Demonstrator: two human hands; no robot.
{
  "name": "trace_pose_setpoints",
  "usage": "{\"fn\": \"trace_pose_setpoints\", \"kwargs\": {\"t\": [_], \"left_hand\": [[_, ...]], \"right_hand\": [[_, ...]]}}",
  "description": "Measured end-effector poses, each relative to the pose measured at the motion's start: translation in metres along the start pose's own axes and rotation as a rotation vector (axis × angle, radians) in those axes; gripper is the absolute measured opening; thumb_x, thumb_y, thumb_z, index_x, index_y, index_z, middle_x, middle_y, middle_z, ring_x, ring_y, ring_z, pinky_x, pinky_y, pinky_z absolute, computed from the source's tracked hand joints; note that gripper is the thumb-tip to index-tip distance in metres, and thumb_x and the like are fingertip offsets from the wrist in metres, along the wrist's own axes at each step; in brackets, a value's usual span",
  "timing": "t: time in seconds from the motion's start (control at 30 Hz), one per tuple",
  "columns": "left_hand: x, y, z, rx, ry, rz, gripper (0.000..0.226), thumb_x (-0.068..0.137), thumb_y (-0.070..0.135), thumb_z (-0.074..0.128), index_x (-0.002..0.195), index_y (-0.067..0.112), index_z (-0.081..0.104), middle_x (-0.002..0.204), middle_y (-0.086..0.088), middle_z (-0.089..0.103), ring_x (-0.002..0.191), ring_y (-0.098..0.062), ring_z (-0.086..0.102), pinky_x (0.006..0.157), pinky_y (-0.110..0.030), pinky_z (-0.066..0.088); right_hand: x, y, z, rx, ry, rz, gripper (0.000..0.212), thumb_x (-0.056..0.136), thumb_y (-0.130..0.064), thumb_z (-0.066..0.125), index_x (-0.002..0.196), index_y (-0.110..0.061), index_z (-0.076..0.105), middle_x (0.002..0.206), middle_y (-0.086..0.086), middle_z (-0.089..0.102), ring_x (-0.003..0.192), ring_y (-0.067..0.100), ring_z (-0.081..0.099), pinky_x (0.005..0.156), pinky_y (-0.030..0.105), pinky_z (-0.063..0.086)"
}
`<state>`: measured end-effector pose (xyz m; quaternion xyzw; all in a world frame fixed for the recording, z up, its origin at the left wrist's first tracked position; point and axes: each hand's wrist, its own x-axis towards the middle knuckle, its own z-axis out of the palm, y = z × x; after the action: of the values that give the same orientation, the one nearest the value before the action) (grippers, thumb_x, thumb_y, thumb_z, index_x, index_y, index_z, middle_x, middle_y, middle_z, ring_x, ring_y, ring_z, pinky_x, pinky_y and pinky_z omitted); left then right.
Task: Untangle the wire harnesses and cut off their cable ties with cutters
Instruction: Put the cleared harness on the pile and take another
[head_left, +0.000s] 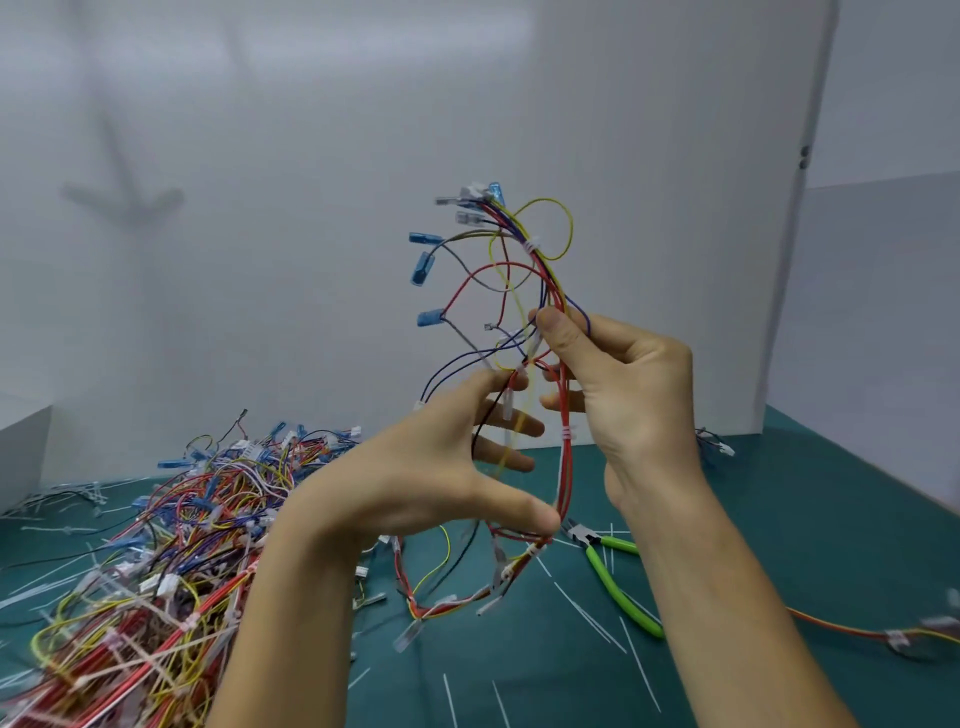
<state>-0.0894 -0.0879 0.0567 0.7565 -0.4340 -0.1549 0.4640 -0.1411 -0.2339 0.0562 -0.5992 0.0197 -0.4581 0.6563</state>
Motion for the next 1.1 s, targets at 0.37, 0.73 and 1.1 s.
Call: {"fn": "trace_pose_setpoints", "kwargs": {"t": [0.37,0.73,1.1], "left_hand": [[0.017,0.007,0.019,-0.356,0.352,0.047,0.043,0.076,0.019,0.081,0.112,0.007,0.060,0.085,-0.008,0.077,0.073,-0.021,0.076,0.072,-0.031,0.062],[0.018,0.013,0.018,-0.736,0.638,0.190,0.033,0.080,0.004,0.076,0.110,0.001,0.061,0.072,-0.003,0.074,0.066,-0.019,0.073,0.059,-0.025,0.058],[0.022,0.010,0.011,-1.127,0.589,0.219,0.034,0.069,0.021,0.074,0.099,0.008,0.063,0.077,-0.001,0.073,0.070,-0.015,0.074,0.063,-0.024,0.060]], "right_hand": [[-0.002,0.004,0.005,0.026,-0.003,-0.064,0.008,0.081,-0.025,0.081,0.085,-0.018,0.080,0.065,-0.008,0.072,0.057,0.007,0.063,0.057,0.020,0.050],[0.004,-0.006,-0.019,-0.281,-0.594,0.241,0.041,0.083,-0.027,0.077,0.121,-0.017,0.066,0.108,-0.001,0.075,0.093,0.008,0.072,0.072,0.021,0.059],[0.000,-0.013,-0.021,-0.226,-0.606,0.181,0.009,0.090,-0.011,0.070,0.087,-0.005,0.075,0.079,0.010,0.077,0.072,0.019,0.075,0.072,0.032,0.062]]}}
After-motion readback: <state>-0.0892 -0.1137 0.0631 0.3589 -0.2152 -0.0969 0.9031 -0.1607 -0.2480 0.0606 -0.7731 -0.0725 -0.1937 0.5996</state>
